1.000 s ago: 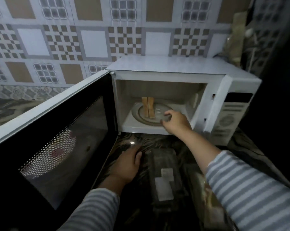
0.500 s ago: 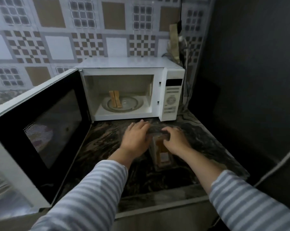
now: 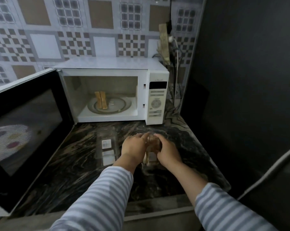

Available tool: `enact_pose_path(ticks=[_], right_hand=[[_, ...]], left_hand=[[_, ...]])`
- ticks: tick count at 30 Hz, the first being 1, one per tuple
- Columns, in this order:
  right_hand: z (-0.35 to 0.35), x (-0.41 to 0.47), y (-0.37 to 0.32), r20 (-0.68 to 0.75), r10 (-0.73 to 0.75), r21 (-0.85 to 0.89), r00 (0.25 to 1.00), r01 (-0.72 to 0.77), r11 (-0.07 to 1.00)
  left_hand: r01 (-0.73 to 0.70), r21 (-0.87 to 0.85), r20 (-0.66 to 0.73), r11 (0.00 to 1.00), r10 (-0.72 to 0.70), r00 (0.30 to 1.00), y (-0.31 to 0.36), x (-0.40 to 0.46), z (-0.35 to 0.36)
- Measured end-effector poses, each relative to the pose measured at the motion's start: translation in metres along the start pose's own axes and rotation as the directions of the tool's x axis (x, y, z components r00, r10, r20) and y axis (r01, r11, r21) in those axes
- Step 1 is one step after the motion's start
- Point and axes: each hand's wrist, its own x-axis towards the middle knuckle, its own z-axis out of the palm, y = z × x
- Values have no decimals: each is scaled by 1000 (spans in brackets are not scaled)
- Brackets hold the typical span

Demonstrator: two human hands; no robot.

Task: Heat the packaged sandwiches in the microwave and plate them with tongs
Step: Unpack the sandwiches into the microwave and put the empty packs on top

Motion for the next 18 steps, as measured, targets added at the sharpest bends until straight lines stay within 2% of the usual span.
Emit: enact_pose_path(ticks=[4, 8, 12, 18], right_hand=[[-12, 14, 19, 12, -100, -18, 995, 100, 995], [-15, -4, 45, -25, -319, -93, 947, 315, 944], [-6, -16, 67, 11, -621, -207, 784, 610, 765], [1, -13, 77, 81, -733, -196, 675, 732, 652]], left_hand=[[56, -285, 100, 957, -29, 995, 11, 8, 15], [52, -474, 43, 879, -36, 998, 8, -16, 33], [-18, -432, 29, 902, 34, 999, -7, -42, 52], [-55, -283, 46, 957, 70, 996, -14, -49, 67]])
